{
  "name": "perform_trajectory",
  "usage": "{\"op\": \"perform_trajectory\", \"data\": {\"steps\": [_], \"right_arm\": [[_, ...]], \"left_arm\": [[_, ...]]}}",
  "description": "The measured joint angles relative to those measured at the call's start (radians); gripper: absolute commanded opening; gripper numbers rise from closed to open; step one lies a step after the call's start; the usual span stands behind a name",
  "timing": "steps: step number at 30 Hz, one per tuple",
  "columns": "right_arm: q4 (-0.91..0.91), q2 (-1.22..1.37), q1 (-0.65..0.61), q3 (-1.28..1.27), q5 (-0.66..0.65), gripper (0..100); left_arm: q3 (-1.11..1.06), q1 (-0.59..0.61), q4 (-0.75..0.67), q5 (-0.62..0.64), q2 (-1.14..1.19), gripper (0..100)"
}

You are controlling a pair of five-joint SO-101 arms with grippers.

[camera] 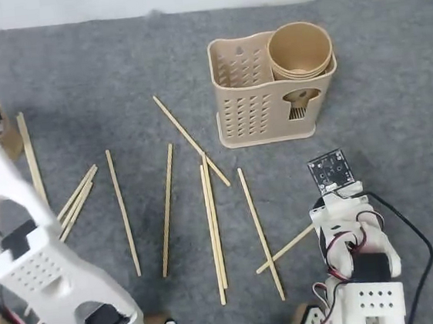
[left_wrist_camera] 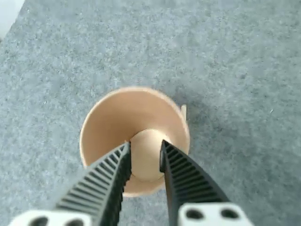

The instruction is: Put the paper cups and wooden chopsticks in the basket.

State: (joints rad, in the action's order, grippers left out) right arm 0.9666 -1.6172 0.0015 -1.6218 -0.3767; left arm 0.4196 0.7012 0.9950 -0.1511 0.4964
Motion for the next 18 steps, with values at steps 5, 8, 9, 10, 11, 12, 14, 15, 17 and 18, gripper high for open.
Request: {"op": "perform_trajectory", "data": {"steps": [5, 8, 9, 10, 11, 12, 14, 15, 17, 18], "right_arm": [[0.000, 0.000, 0.000, 0.000, 0.000, 0.9], [0.000, 0.000, 0.000, 0.000, -0.015, 0.9], [0.000, 0.000, 0.000, 0.000, -0.021, 0.9], [0.000, 0.000, 0.000, 0.000, -0.026, 0.9], [0.000, 0.000, 0.000, 0.000, -0.028, 0.9], [0.000, 0.000, 0.000, 0.000, -0.029, 0.9], [0.000, 0.000, 0.000, 0.000, -0.031, 0.9], [0.000, 0.000, 0.000, 0.000, -0.031, 0.9], [0.000, 0.000, 0.000, 0.000, -0.034, 0.9], [0.000, 0.000, 0.000, 0.000, -0.034, 0.9]], "left_arm": [[0.163, -0.029, 0.155, 0.003, 0.037, 11], [0.232, -0.057, 0.219, 0.003, 0.077, 11], [0.252, -0.064, 0.227, 0.003, 0.095, 11], [0.270, -0.069, 0.229, 0.003, 0.114, 11], [0.292, -0.072, 0.229, 0.003, 0.135, 11], [0.313, -0.072, 0.230, 0.003, 0.161, 11], [0.353, -0.068, 0.230, 0.003, 0.222, 11], [0.379, -0.066, 0.230, 0.003, 0.253, 11], [0.439, -0.066, 0.230, 0.000, 0.319, 11], [0.473, -0.063, 0.230, 0.000, 0.353, 11]]}}
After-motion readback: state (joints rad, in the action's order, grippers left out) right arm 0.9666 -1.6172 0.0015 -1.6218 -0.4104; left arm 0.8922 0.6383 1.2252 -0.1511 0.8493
